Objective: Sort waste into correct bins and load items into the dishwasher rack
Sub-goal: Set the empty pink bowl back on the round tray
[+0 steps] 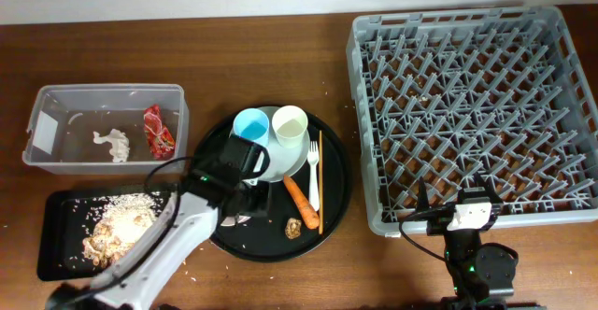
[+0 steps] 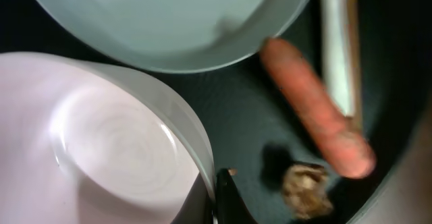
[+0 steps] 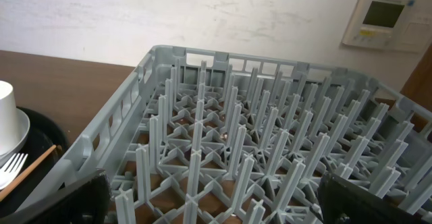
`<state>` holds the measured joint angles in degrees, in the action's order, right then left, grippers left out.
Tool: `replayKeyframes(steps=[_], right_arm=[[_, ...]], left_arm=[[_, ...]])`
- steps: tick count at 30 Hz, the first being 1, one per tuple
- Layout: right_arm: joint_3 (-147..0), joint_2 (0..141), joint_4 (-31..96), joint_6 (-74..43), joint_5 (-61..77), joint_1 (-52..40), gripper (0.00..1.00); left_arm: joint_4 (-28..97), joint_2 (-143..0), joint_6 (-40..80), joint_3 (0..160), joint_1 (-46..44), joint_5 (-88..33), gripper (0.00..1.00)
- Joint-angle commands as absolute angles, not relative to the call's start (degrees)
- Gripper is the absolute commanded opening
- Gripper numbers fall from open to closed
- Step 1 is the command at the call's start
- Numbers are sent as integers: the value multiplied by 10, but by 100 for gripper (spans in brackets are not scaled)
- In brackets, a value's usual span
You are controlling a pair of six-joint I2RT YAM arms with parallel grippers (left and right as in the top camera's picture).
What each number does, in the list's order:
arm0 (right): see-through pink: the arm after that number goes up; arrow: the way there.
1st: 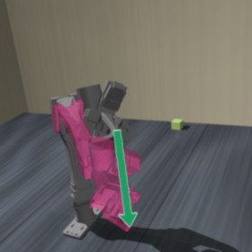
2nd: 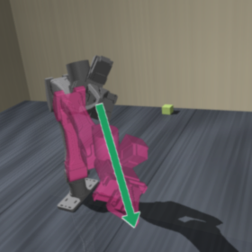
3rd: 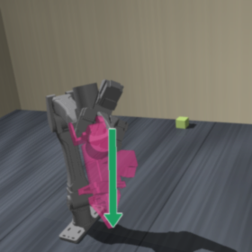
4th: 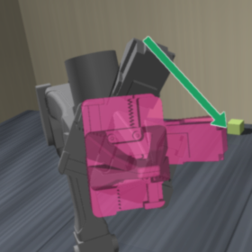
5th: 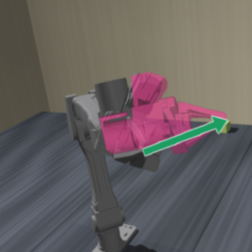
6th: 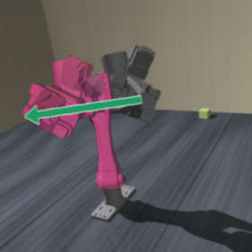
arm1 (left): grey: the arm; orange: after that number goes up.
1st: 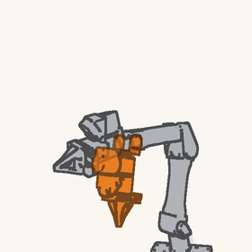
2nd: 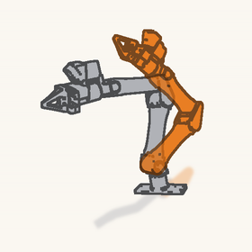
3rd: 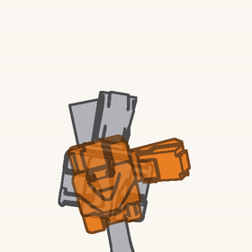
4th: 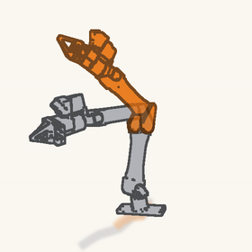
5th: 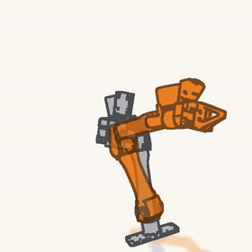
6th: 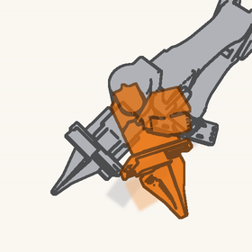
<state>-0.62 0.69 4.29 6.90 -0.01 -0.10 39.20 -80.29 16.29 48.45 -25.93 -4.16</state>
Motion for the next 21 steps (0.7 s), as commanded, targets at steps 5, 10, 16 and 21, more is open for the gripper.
replayKeyframes(steps=[5,10,16,21], right_arm=[[-3,4,46,70,-3,-4,99],[-3,4,46,71,-3,-4,99],[-3,4,46,70,-3,-4,99],[-3,4,46,70,-3,-4,99]], left_arm=[[381,-862,176,490,-261,9,1],[380,-863,175,490,-261,9,29],[423,-823,171,520,-261,9,69],[453,-727,171,550,-263,-104,97]])
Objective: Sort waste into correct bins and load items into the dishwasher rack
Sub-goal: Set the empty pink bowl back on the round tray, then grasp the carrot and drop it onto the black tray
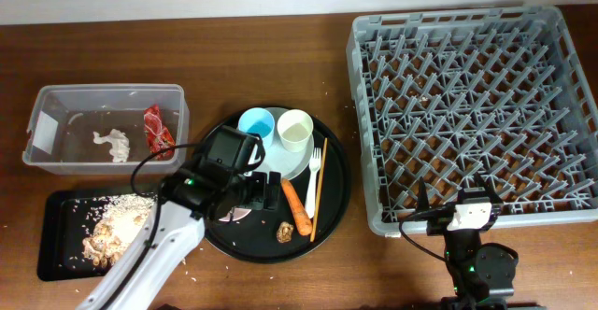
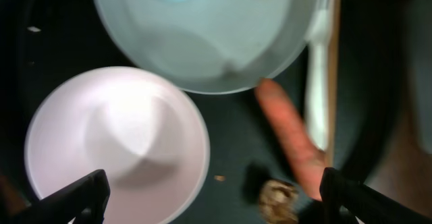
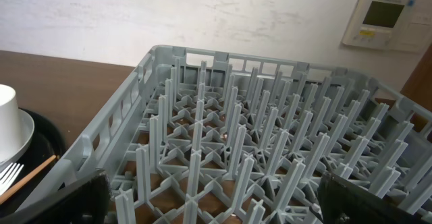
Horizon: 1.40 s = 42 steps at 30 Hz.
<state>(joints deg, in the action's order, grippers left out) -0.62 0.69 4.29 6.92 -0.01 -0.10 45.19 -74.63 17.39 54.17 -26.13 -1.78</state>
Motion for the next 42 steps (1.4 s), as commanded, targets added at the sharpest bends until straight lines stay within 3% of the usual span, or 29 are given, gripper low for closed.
replayKeyframes(steps=[1,3,9,11,15,16,18,31,35,38,42], right_arm=[[-3,4,46,70,-3,-4,99],[-3,4,46,70,-3,-4,98],[-3,4,46,70,-3,-4,99],[-3,4,46,70,-3,-4,99],[-3,4,46,70,-3,-4,99],[-3,4,46,70,-3,-4,98],[-3,4,46,70,-3,-4,99],[-3,4,46,70,-3,-4,99],[-3,4,46,70,-3,-4,99],[-3,4,46,70,-3,-4,99],[-3,4,46,70,-3,-4,99]], left_arm=[[453,-729,171,549,-273,-128,79],[444,-741,174,546,-310,-127,59],[385,-834,333,546,-406,-64,55],[366,-872,349,546,-439,-16,49],[366,-902,421,546,-459,60,49],[367,-907,454,546,-459,65,42],[366,-924,506,545,-464,76,42],[334,-975,514,545,-477,80,39],[332,-975,514,545,-477,80,19],[336,-961,494,551,-477,80,17],[342,-859,466,556,-477,84,4]])
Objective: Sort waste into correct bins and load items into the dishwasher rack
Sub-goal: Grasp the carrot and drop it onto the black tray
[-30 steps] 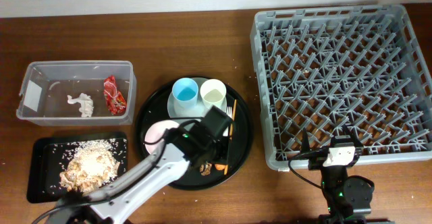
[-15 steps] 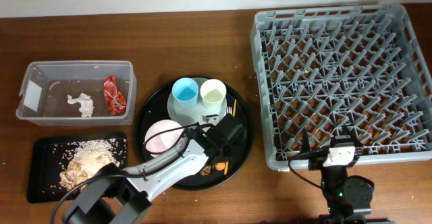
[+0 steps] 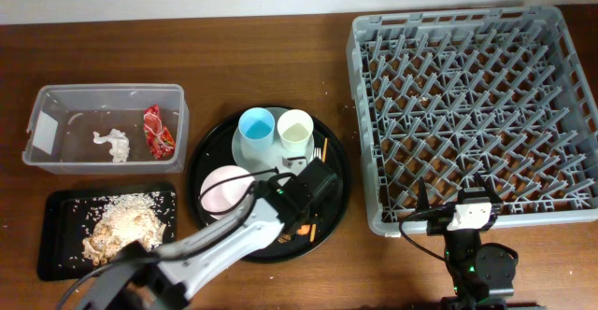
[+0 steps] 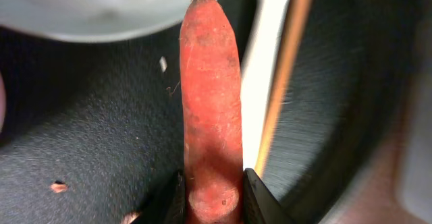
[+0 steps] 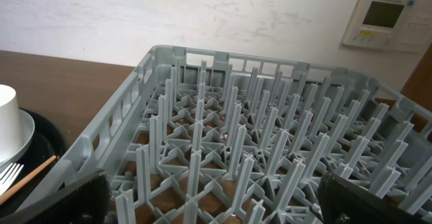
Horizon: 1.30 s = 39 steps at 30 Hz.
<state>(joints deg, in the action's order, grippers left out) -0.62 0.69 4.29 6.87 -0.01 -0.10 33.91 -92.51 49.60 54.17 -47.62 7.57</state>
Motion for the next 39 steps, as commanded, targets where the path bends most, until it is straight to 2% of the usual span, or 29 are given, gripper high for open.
replayKeyframes(steps=[1,6,10,13,17,25,29,30,34,35,36,37,38,39], right_arm=[[-3,4,46,70,-3,-4,99],[-3,4,46,70,-3,-4,99],[-3,4,46,70,-3,-4,99],[-3,4,46,70,-3,-4,99],[-3,4,46,70,-3,-4,99],[-3,4,46,70,-3,-4,99],[-3,4,46,70,-3,-4,99],[-3,4,46,70,-3,-4,99],[-3,4,46,70,-3,-4,99],[-3,4,46,71,-3,-4,99],[-3,4,46,70,-3,-4,99],[-3,4,46,70,-3,-4,99],[-3,4,46,70,-3,-4,99],[-3,4,46,71,-3,-4,99]], left_arm=[[348,-836,466,556,-476,84,3],[437,-702,466,556,-386,132,1],[542,-568,466,555,-148,153,0],[595,-538,466,555,37,159,0],[578,-540,466,533,198,159,1],[484,-665,466,491,275,144,0],[432,-767,467,491,301,82,2],[424,-786,467,491,311,70,11],[408,-791,467,490,321,68,20],[407,-792,473,490,321,68,26],[406,-792,473,489,321,68,40],[406,-792,473,489,321,68,59],[407,-792,473,489,321,69,67],[406,-792,473,489,321,68,70]])
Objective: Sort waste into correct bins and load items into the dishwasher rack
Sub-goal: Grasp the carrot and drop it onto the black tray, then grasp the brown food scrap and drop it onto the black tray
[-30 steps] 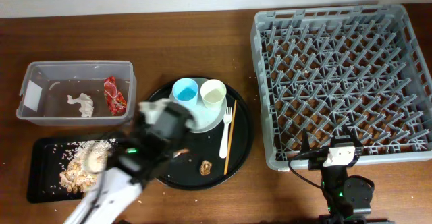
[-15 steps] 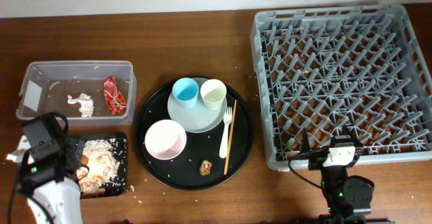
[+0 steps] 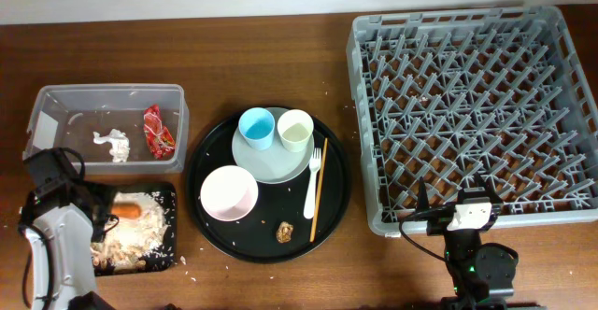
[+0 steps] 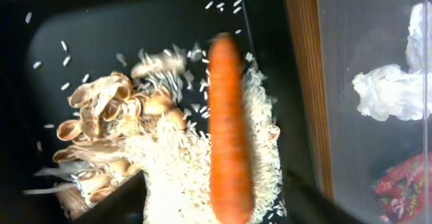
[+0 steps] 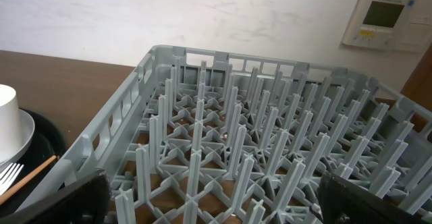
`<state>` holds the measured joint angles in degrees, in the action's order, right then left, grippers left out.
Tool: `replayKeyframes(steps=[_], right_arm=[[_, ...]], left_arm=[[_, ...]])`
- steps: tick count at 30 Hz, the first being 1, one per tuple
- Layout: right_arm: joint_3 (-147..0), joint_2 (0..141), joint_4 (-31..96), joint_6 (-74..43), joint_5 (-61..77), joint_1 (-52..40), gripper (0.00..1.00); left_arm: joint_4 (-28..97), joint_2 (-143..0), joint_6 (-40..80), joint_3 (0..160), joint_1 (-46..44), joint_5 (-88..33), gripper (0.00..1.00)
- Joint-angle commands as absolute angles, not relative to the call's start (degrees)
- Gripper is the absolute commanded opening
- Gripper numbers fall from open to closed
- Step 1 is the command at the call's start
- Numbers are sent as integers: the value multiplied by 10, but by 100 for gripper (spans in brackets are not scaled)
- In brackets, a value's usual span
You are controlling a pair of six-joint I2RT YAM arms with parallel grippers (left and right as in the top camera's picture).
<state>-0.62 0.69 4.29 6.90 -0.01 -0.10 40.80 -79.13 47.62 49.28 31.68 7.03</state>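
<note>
An orange carrot (image 4: 228, 150) shows blurred over the rice heap in the black food-waste tray (image 4: 81, 42); whether it rests on the rice I cannot tell. My left gripper (image 4: 216, 210) is open, its dark fingers (image 4: 125, 200) spread wide either side of the carrot. From overhead, the carrot (image 3: 128, 211) lies in that tray (image 3: 65, 203) beside the left gripper (image 3: 105, 218). My right gripper (image 5: 216, 207) is open and idle at the front edge of the grey dishwasher rack (image 5: 223, 116).
The round black tray (image 3: 210, 151) carries a pink bowl (image 3: 230, 193), a plate (image 3: 276, 161) with a blue cup (image 3: 254, 126) and a cream cup (image 3: 294, 129), a fork (image 3: 313, 175), a chopstick (image 3: 319, 193) and a brown scrap (image 3: 283, 231). A clear bin (image 3: 56, 100) holds tissue and a red wrapper.
My left gripper was shut on the carrot over the round tray; now it is open over the food-waste tray at the left, with the carrot over the rice. The right arm has not moved.
First my left gripper was down at the pink bowl's rim on the round tray. Then it stood open above the bowl. Then it was shut on the carrot beside the fork. Now the carrot is at the rice tray and the gripper is open.
</note>
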Motion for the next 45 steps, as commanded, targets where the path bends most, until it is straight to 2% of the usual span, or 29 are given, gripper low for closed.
replayKeyframes(steps=[1,5,7,9,10,13,18,25,28,30,35,37,38,40,41,42,45], right_arm=[[-3,4,46,70,-3,-4,99],[-3,4,46,70,-3,-4,99],[-3,4,46,70,-3,-4,99],[-3,4,46,70,-3,-4,99],[-3,4,46,70,-3,-4,99],[-3,4,46,70,-3,-4,99],[-3,4,46,70,-3,-4,99],[-3,4,46,70,-3,-4,99],[-3,4,46,70,-3,-4,99],[-3,4,46,70,-3,-4,99],[-3,4,46,70,-3,-4,99],[-3,4,46,70,-3,-4,99],[-3,4,46,70,-3,-4,99],[-3,4,46,70,-3,-4,99],[-3,4,46,70,-3,-4,99],[-3,4,46,70,-3,-4,99],[-3,4,46,70,-3,-4,99]], left_arm=[[406,-792,473,489,321,68,75],[412,-734,391,498,321,-8,75],[411,-642,310,502,320,-128,75],[432,-541,183,502,304,-284,68],[471,-506,183,502,273,-291,68],[529,-480,183,501,140,-291,70],[527,-492,184,501,-78,-229,70],[471,-684,186,501,-265,-227,70],[424,-795,186,501,-320,-223,70],[411,-854,188,501,-342,-172,70],[386,-927,188,501,-379,-120,69],[372,-929,188,501,-389,-119,62],[369,-929,188,501,-392,-116,49],[369,-929,188,501,-393,-104,43],[369,-929,190,501,-393,-93,36],[369,-929,199,501,-393,-89,32],[369,-929,199,501,-393,-90,32]])
